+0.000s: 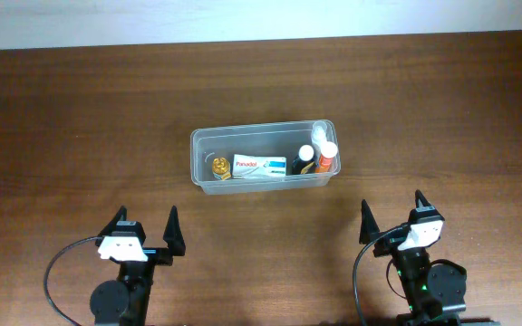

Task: Pack container

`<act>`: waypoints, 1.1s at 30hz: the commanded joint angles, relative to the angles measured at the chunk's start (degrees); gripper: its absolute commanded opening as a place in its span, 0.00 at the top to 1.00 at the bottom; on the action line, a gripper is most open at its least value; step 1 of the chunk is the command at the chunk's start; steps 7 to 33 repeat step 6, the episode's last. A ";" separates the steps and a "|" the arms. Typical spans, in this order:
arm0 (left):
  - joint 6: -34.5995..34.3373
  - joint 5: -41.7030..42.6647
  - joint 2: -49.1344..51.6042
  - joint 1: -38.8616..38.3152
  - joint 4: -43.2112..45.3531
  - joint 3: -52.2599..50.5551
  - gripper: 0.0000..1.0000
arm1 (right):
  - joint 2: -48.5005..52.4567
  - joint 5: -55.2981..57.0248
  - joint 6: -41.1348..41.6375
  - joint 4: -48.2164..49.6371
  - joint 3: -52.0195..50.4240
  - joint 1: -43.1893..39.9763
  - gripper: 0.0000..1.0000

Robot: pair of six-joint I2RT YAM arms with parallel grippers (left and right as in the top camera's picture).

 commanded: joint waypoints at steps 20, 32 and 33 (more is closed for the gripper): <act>0.92 0.17 -0.55 0.28 -0.24 -0.24 0.01 | -0.59 0.52 -0.44 -0.42 -0.26 -0.37 0.02; 0.92 0.17 -0.55 0.28 -0.24 -0.24 0.01 | -0.59 0.52 -0.44 -0.42 -0.26 -0.37 0.02; 0.92 0.17 -0.55 0.28 -0.24 -0.24 0.01 | -0.59 0.52 -0.44 -0.42 -0.26 -0.37 0.02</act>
